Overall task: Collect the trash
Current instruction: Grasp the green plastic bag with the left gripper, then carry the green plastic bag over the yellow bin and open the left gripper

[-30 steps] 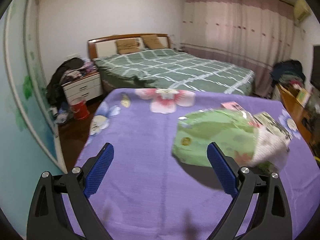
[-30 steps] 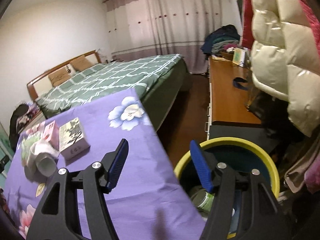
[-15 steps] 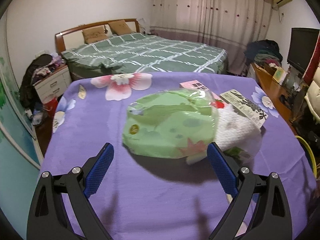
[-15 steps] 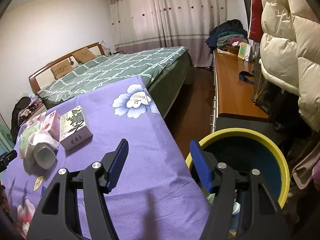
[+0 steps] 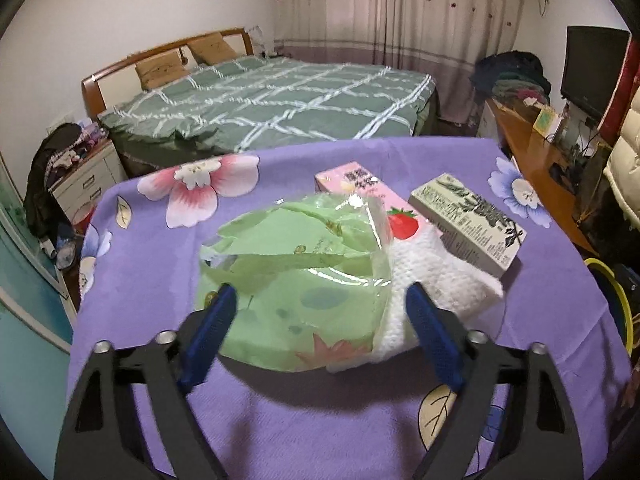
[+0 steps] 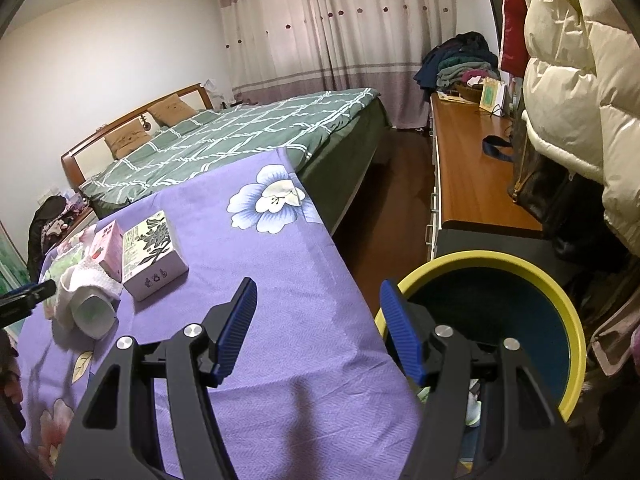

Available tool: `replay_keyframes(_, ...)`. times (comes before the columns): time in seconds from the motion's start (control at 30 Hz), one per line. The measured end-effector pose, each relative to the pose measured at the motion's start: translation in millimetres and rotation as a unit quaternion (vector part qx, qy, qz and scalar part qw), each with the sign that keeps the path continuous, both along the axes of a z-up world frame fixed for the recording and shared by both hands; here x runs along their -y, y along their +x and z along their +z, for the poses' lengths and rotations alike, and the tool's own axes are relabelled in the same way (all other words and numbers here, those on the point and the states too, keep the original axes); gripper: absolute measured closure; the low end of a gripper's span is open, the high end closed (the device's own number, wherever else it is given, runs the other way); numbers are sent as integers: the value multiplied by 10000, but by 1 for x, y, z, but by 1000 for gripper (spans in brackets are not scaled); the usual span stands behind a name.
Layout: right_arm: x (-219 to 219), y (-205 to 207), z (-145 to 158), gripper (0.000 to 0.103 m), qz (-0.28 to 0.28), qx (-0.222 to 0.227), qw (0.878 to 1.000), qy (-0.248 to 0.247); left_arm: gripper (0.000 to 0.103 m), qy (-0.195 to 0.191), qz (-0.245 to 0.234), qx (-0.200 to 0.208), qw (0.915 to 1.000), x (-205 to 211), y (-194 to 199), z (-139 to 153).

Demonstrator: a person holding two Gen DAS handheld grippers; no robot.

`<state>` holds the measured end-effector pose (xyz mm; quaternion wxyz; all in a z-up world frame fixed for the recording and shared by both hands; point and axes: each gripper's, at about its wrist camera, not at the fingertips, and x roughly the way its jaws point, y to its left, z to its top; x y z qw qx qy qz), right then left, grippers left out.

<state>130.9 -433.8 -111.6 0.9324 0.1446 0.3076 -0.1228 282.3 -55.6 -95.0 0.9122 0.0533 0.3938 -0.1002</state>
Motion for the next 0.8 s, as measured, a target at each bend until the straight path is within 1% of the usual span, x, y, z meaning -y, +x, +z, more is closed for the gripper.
replay_keyframes(0.03, 0, 0, 0, 42, 1, -1, 10000, 22, 25, -2, -12, -38, 10000, 1, 3, -2)
replay_keyframes(0.17, 1, 2, -1, 42, 12, -30, 10000, 64, 25, 85, -52, -75, 9999, 5, 9, -8)
replay_keyframes(0.2, 1, 2, -1, 42, 14, -34, 10000, 68, 27, 95, -68, -82, 9999, 7, 11, -9)
replay_keyframes(0.27, 1, 2, -2, 42, 19, -37, 10000, 74, 35, 83, -125, -130, 9998, 8, 14, -11)
replay_keyframes(0.33, 0, 3, -2, 42, 25, -51, 10000, 77, 49, 46, -214, -230, 9995, 9, 17, -14)
replay_keyframes(0.4, -1, 3, -2, 42, 30, -55, 9999, 80, 57, 10, -299, -308, 9991, 11, 19, -16)
replay_keyframes(0.43, -1, 3, -2, 42, 30, -48, 10000, 82, 63, 23, -334, -302, 9990, 11, 18, -17)
replay_keyframes(0.5, -1, 3, -2, 42, 30, -51, 9999, 84, 77, 36, -405, -272, 9988, 13, 15, -16)
replay_keyframes(0.53, -1, 4, -2, 42, 38, -51, 9999, 89, 82, 39, -419, -254, 9988, 14, 13, -15)
replay_keyframes(0.6, 0, 4, -2, 42, 43, -44, 9999, 92, 84, 76, -428, -186, 9989, 15, 9, -12)
replay_keyframes(0.7, 0, 4, -2, 42, 50, -21, 9999, 100, 90, 108, -402, -64, 9991, 14, 3, -6)
replay_keyframes(0.8, 0, 3, -2, 42, 51, -17, 9999, 99, 92, 119, -360, 61, 9993, 11, -3, 3)
